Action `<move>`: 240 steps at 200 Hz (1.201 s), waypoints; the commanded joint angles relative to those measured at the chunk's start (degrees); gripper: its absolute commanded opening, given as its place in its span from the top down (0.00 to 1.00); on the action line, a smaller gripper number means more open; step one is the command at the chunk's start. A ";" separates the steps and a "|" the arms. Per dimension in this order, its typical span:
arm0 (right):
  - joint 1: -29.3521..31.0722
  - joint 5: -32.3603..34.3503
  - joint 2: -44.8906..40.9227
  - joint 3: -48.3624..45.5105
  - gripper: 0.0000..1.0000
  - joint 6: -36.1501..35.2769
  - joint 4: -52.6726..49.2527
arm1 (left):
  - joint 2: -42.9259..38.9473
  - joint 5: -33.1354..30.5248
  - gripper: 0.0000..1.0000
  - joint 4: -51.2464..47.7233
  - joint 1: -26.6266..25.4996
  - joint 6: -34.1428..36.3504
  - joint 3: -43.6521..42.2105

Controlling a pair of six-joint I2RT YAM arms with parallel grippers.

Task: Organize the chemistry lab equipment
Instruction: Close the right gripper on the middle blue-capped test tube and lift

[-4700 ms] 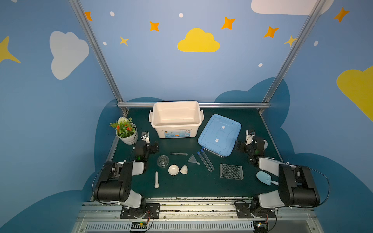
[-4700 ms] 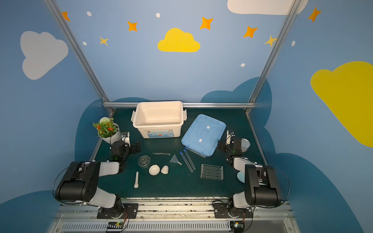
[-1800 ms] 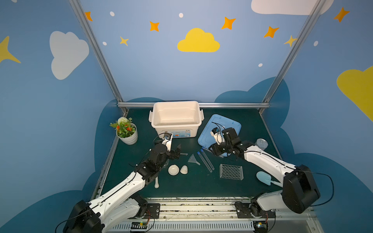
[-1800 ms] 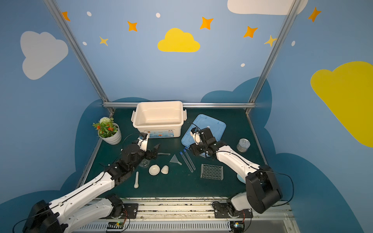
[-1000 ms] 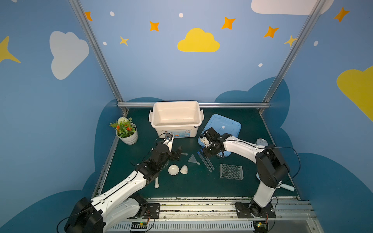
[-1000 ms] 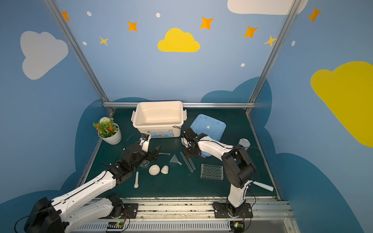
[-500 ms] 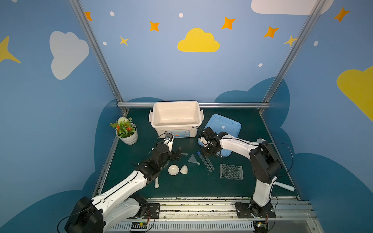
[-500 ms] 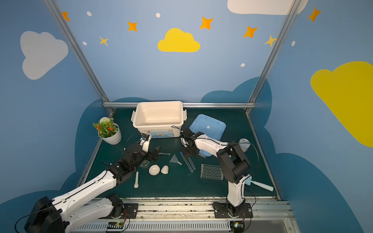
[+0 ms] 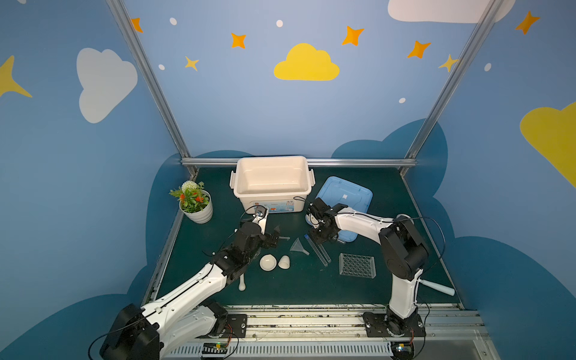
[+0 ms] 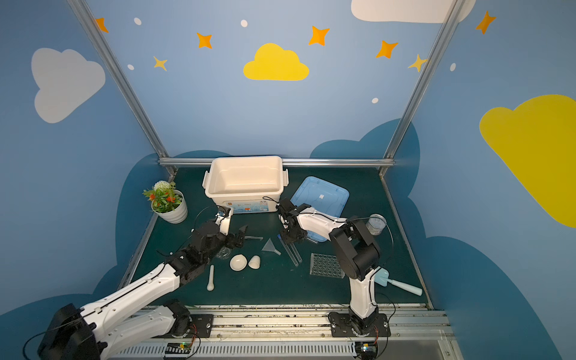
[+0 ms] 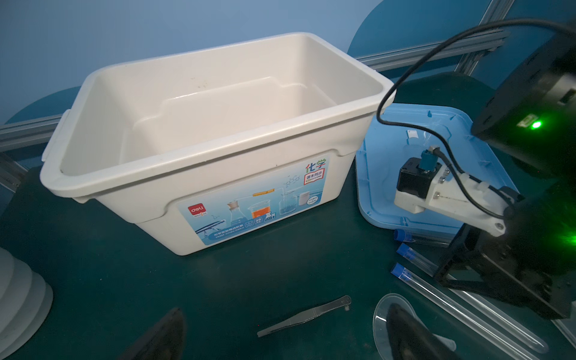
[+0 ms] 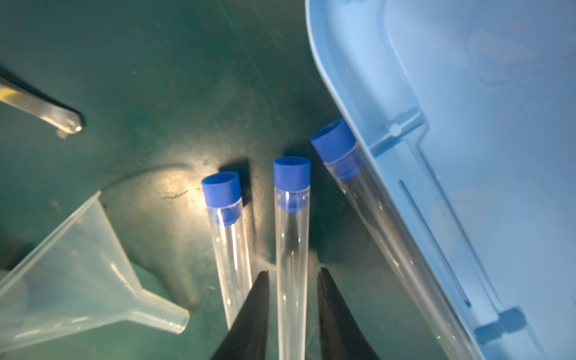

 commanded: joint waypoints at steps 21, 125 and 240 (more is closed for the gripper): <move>0.48 1.92 1.59 1.80 0.74 0.19 -2.14 | -0.51 -1.10 0.00 -0.64 -0.09 0.03 1.10; 0.31 -0.53 4.75 3.79 0.79 -0.13 -3.81 | -2.66 -2.43 0.00 -1.51 -0.13 -0.38 0.15; 0.27 -0.54 5.29 4.16 0.84 0.14 -4.08 | -3.85 -2.00 0.00 -1.89 -0.09 -0.95 -0.22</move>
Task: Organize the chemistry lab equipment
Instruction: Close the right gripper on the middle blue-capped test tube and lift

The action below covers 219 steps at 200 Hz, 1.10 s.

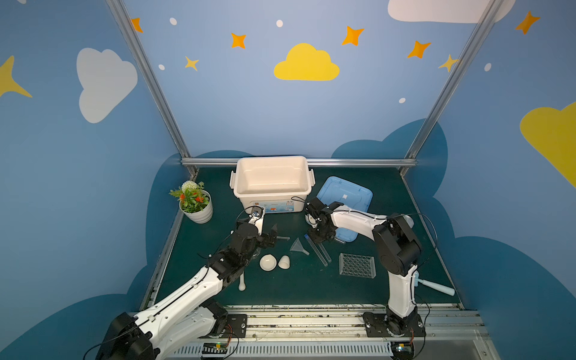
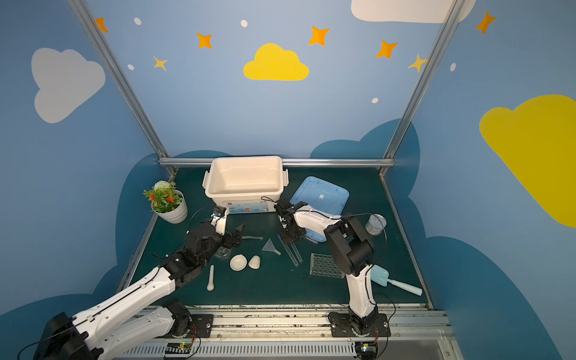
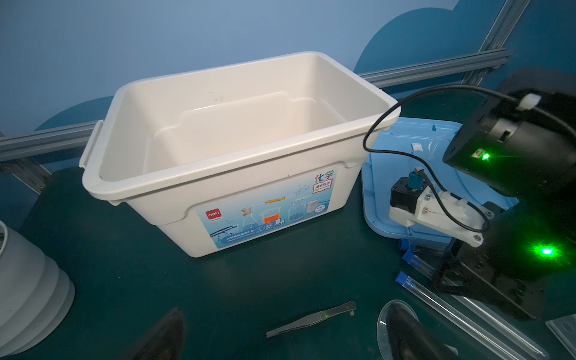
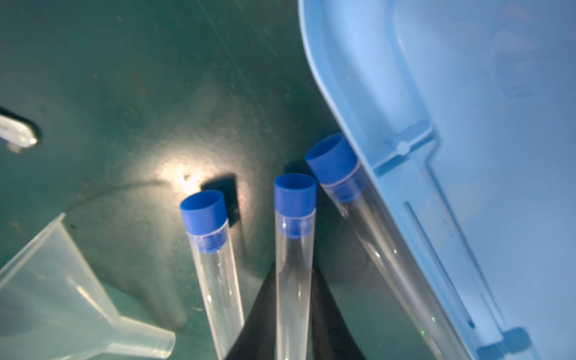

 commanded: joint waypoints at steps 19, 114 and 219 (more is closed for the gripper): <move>0.29 -0.63 1.28 0.29 0.84 0.12 -0.84 | -0.31 -0.24 0.00 -0.41 -0.02 -0.73 -0.17; -0.62 -2.88 -7.99 -2.00 0.90 1.16 2.88 | 2.19 2.63 0.00 0.18 -0.49 -2.85 2.36; -2.85 -7.55 -23.92 -13.59 0.89 0.59 17.55 | 10.64 17.69 0.00 4.65 -0.47 -12.72 9.66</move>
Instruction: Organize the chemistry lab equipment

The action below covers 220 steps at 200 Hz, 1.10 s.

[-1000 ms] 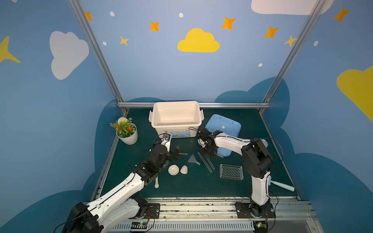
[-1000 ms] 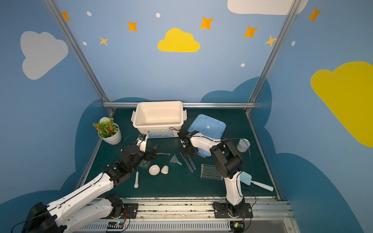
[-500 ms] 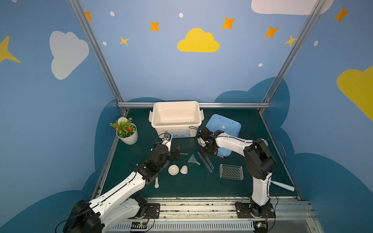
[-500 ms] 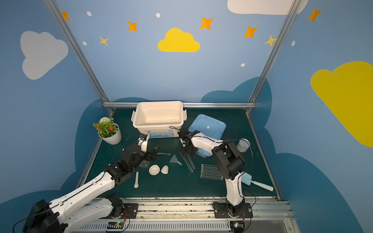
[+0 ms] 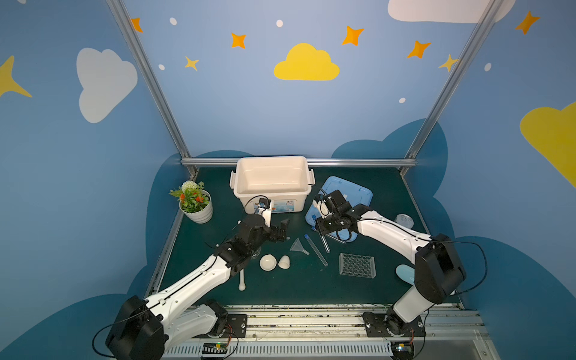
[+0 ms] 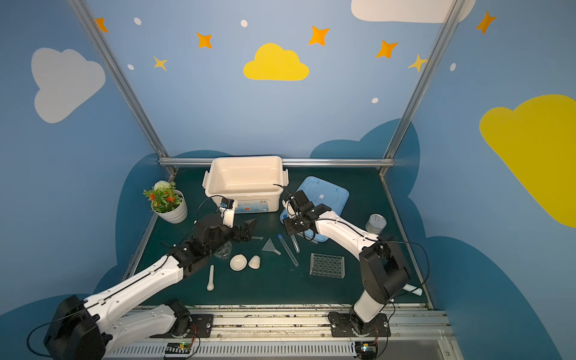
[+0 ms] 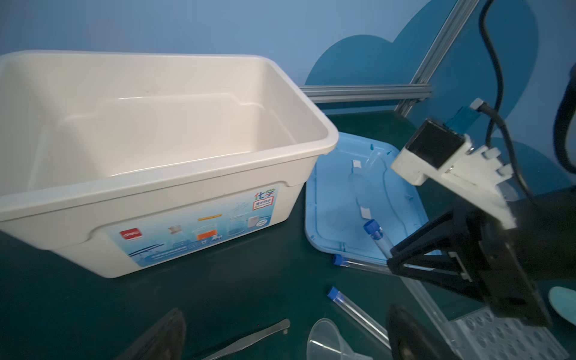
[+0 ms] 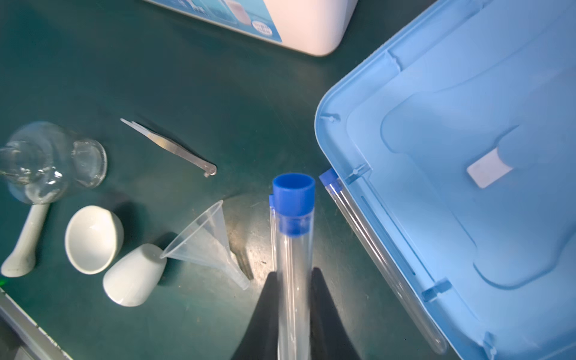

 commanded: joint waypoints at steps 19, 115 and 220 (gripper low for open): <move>-0.38 -1.70 -4.65 -3.81 0.89 -0.36 6.57 | 4.34 9.79 0.00 4.39 -0.07 -5.15 3.76; -0.85 -7.95 -12.43 -10.38 0.87 -1.37 15.07 | 13.90 19.87 0.05 8.19 -0.15 -10.45 8.81; -3.32 -10.36 -14.36 -11.30 0.87 2.45 17.54 | 15.20 24.27 0.24 11.15 -1.09 -13.52 7.10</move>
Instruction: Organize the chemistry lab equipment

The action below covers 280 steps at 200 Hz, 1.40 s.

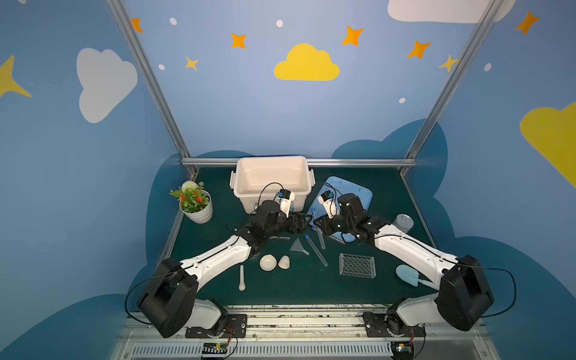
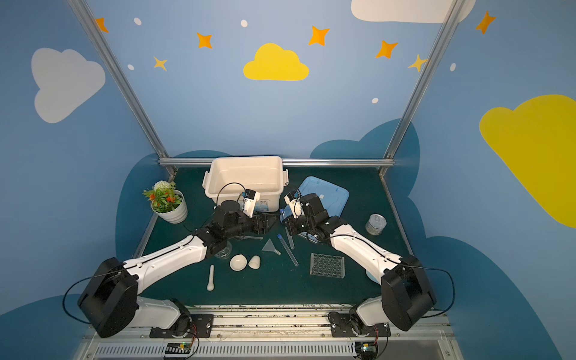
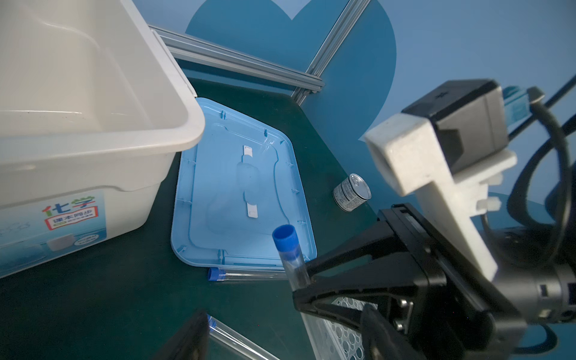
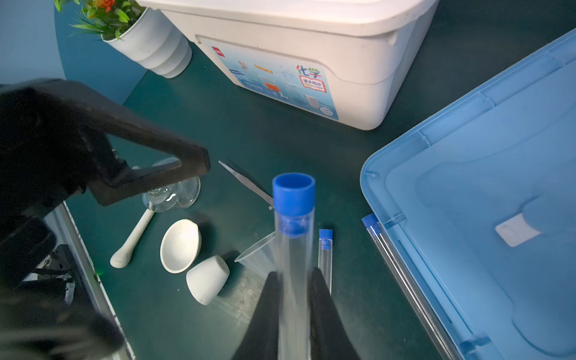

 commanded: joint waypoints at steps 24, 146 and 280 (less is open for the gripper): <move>-1.93 -1.29 -2.24 0.34 0.87 2.78 1.03 | -2.40 -1.08 0.24 0.77 -2.88 -0.44 -2.98; -2.41 -5.22 -1.76 3.16 0.86 11.18 3.23 | 4.09 -2.72 0.35 7.71 -6.92 -1.33 -2.61; -2.45 -5.25 -1.91 1.63 0.85 14.13 5.74 | 8.83 -0.64 0.56 11.83 -7.18 -2.96 -0.20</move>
